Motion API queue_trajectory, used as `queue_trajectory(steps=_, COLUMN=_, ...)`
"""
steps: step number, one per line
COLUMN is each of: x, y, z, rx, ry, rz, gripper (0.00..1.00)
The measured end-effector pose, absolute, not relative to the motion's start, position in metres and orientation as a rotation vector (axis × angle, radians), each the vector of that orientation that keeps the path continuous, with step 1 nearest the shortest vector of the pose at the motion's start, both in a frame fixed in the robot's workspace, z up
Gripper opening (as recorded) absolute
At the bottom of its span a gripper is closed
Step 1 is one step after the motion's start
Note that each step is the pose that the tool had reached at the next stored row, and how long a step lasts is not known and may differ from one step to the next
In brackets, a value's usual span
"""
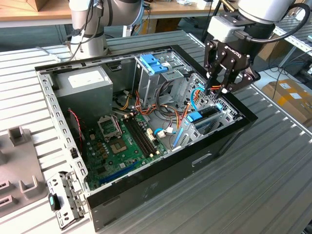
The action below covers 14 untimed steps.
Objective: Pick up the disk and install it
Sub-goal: 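Insert the first disk wire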
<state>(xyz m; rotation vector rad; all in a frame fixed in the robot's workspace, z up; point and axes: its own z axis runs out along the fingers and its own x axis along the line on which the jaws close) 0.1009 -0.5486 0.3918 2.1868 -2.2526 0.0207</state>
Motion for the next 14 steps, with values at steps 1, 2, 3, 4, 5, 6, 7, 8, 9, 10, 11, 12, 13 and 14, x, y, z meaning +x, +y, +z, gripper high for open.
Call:
queue_trajectory(steps=1, x=0.101, y=-0.547, z=0.392, rx=2.187, ry=-2.252, rz=0.021, gripper=0.42)
queue_trajectory(steps=2, x=0.101, y=-0.545, z=0.392, rx=2.187, ry=-2.253, rz=0.021, gripper=0.42)
queue_trajectory(steps=3, x=0.101, y=-0.543, z=0.392, rx=2.187, ry=-2.253, rz=0.021, gripper=0.42)
queue_trajectory(steps=4, x=0.102, y=-0.541, z=0.391, rx=2.187, ry=-2.252, rz=0.021, gripper=0.42)
queue_trajectory(steps=5, x=0.102, y=-0.539, z=0.39, rx=2.187, ry=-2.253, rz=0.021, gripper=0.42)
queue_trajectory(steps=6, x=0.102, y=-0.539, z=0.388, rx=2.187, ry=-2.253, rz=0.021, gripper=0.42)
queue_trajectory(steps=7, x=0.102, y=-0.538, z=0.387, rx=2.187, ry=-2.253, rz=0.021, gripper=0.42)
queue_trajectory(steps=8, x=0.103, y=-0.538, z=0.386, rx=2.187, ry=-2.252, rz=0.021, gripper=0.42)
queue_trajectory(steps=9, x=0.104, y=-0.538, z=0.385, rx=2.187, ry=-2.253, rz=0.021, gripper=0.42)
queue_trajectory(steps=10, x=0.105, y=-0.538, z=0.383, rx=2.187, ry=-2.252, rz=0.021, gripper=0.42)
queue_trajectory(steps=11, x=0.108, y=-0.538, z=0.381, rx=2.187, ry=-2.252, rz=0.021, gripper=0.42)
queue_trajectory(steps=12, x=0.109, y=-0.538, z=0.379, rx=2.188, ry=-2.251, rz=0.021, gripper=0.42)
queue_trajectory(steps=13, x=0.11, y=-0.537, z=0.376, rx=2.188, ry=-2.251, rz=0.022, gripper=0.42)
queue_trajectory(steps=14, x=0.11, y=-0.537, z=0.375, rx=2.187, ry=-2.251, rz=0.022, gripper=0.42)
